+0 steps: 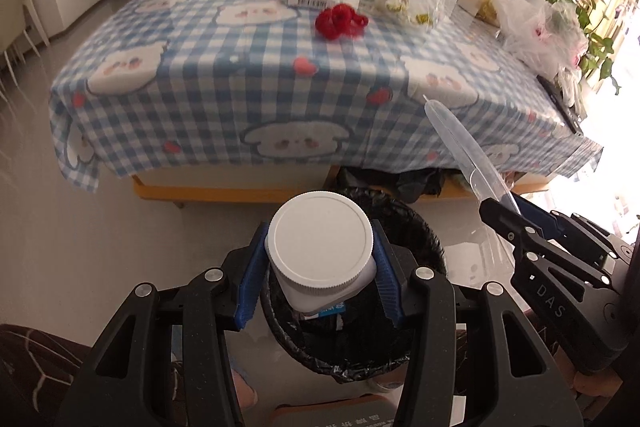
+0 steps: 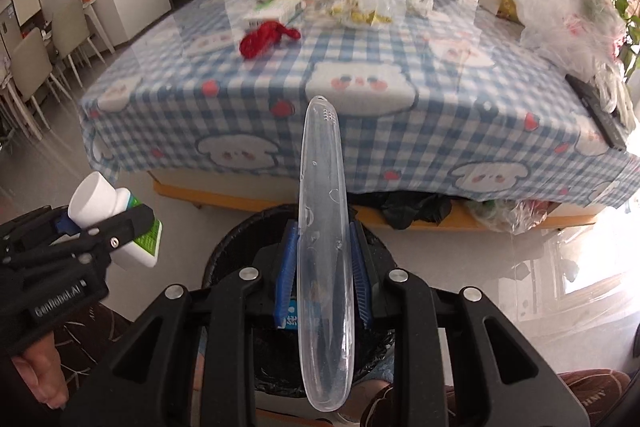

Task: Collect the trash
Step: 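Lift the pill bottle and plastic tube and carry both over the trash bin, then open the left tool to drop the pill bottle into the bin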

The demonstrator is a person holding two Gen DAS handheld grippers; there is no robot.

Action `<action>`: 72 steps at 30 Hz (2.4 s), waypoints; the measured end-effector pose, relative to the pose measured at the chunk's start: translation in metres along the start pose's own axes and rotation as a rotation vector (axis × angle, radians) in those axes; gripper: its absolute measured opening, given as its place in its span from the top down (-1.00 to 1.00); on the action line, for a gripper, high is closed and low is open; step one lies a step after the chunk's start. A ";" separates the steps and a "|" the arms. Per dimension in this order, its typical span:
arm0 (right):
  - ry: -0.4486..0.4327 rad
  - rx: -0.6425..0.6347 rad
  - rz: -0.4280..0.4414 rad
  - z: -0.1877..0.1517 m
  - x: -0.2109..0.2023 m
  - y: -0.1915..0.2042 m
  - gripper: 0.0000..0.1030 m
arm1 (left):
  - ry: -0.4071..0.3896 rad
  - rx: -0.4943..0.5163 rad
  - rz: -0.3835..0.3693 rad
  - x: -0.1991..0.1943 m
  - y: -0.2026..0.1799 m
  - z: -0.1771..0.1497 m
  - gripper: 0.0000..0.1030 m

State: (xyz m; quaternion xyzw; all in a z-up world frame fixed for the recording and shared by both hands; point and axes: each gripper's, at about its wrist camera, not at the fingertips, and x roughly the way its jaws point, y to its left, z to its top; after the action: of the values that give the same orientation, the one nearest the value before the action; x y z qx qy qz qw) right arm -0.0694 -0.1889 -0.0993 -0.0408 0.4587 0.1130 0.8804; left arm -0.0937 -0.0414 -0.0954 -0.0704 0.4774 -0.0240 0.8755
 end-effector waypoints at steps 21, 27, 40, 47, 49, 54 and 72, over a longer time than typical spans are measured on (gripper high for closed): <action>0.139 0.066 -0.088 -0.047 0.083 -0.040 0.52 | 0.117 0.035 0.026 0.095 -0.020 -0.039 0.07; 0.160 0.107 -0.124 -0.052 0.088 -0.058 0.52 | 0.152 0.057 0.032 0.119 -0.031 -0.045 0.07; 0.158 0.163 -0.174 -0.063 0.083 -0.089 0.52 | 0.181 0.115 0.030 0.155 -0.066 -0.051 0.07; 0.154 0.184 -0.198 -0.063 0.084 -0.096 0.52 | 0.187 0.140 0.005 0.165 -0.080 -0.052 0.07; 0.155 0.182 -0.198 -0.062 0.085 -0.096 0.52 | 0.167 0.151 0.006 0.162 -0.082 -0.051 0.07; 0.165 0.174 -0.189 -0.061 0.087 -0.092 0.52 | 0.146 0.140 0.015 0.158 -0.075 -0.049 -0.07; 0.210 0.127 -0.140 -0.063 0.109 -0.062 0.52 | 0.104 0.049 0.102 0.141 -0.021 -0.048 -0.88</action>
State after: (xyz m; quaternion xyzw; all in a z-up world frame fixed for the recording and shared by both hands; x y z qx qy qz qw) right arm -0.0451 -0.2423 -0.2269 -0.0287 0.5507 0.0171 0.8341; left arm -0.0575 -0.0819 -0.2353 -0.0228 0.5245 0.0054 0.8511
